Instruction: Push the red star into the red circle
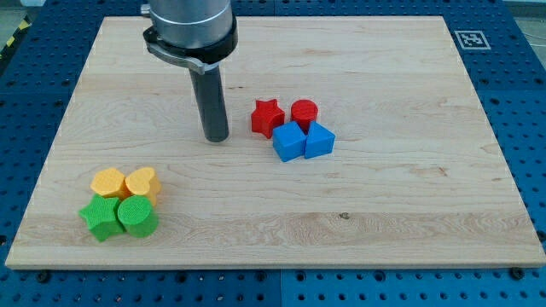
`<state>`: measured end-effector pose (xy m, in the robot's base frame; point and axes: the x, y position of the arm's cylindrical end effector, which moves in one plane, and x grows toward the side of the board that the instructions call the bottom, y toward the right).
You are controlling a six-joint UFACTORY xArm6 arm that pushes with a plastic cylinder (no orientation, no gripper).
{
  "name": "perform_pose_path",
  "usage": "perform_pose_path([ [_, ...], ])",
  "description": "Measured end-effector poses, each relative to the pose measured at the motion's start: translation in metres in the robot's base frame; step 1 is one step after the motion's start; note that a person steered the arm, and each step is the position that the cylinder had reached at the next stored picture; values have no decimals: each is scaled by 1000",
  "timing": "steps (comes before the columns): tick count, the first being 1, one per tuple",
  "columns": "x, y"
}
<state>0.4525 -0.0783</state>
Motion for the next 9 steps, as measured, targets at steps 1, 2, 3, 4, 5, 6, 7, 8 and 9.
perform_pose_path([
  [1,0,3],
  [2,0,5],
  [3,0,17],
  [4,0,25],
  [5,0,28],
  [6,-2,46],
  [7,-3,61],
  [8,-3,72],
  [9,-3,72],
])
